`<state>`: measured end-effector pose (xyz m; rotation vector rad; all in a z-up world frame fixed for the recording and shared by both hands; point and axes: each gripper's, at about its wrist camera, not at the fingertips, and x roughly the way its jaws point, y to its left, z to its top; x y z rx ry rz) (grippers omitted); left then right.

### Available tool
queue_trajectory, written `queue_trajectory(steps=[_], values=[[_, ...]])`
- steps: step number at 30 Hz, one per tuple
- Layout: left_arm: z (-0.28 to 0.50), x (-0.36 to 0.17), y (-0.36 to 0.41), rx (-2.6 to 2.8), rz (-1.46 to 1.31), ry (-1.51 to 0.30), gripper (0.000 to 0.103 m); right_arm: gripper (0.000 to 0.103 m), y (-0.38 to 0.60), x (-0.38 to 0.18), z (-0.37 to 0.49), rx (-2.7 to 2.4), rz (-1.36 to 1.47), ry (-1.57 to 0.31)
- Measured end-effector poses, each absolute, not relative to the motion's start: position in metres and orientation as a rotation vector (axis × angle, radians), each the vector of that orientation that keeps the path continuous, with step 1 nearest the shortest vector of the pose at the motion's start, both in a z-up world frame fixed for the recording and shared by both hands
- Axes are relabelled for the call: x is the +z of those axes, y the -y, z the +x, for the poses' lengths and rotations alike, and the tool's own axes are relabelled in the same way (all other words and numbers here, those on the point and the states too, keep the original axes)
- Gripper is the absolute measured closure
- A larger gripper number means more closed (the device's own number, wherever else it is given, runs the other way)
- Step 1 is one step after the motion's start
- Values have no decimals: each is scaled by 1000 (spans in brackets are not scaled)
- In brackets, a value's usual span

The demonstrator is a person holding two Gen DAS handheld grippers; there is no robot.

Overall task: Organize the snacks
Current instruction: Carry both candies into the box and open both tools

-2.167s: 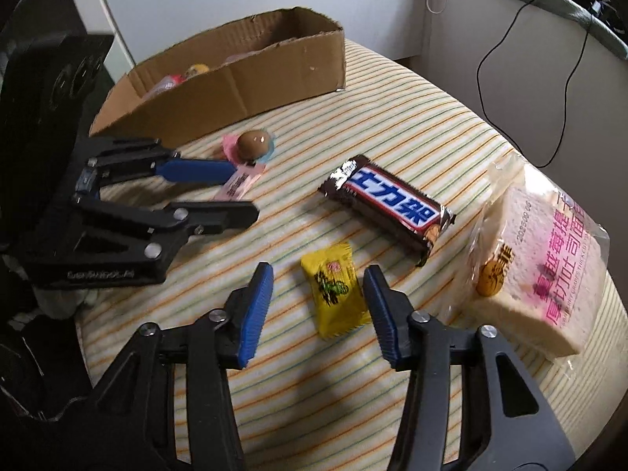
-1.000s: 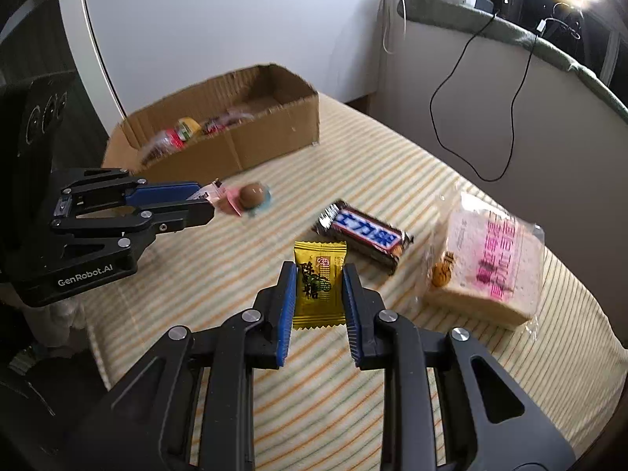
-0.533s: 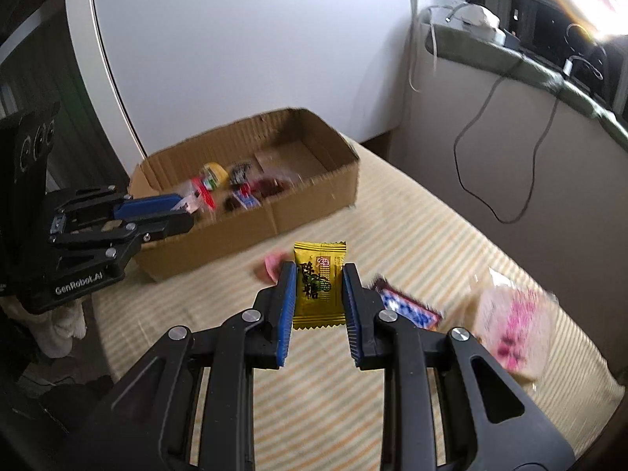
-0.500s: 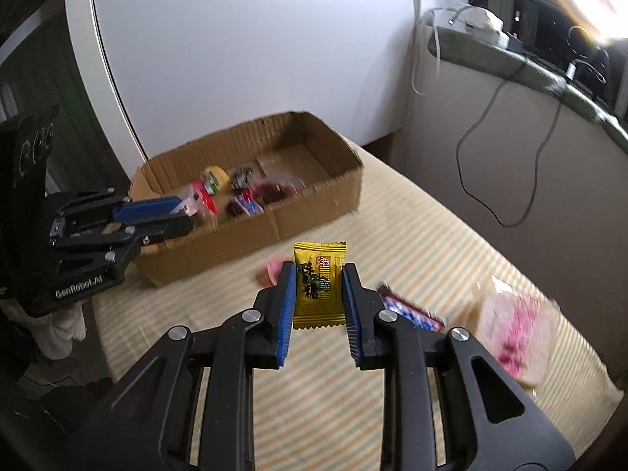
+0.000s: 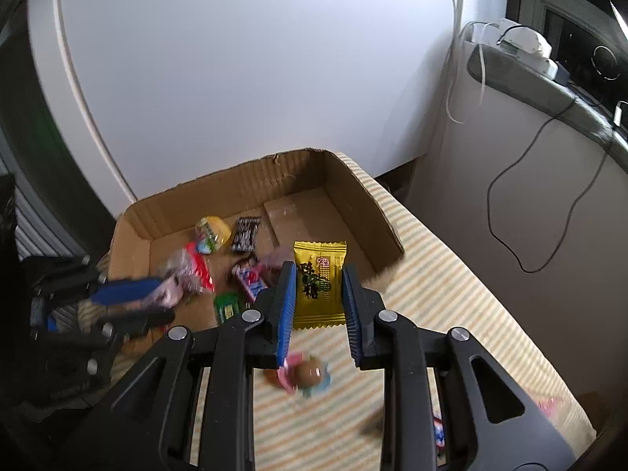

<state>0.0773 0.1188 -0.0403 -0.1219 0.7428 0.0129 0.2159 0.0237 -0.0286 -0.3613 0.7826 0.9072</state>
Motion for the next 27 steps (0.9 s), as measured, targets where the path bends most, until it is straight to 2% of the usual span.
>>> queue_trajectory(steps=[15,26,27], values=[[82,-47,-129,15,-124,-754,85,79,-98,-48,243,949,-392,-825],[81,-47,-133,40,-130,-749,84,78,-99,-50,247,937,-371,-823],[81,-47,-133,43,-130,-748,81,77,-98,-50,247,936,-369,-823]])
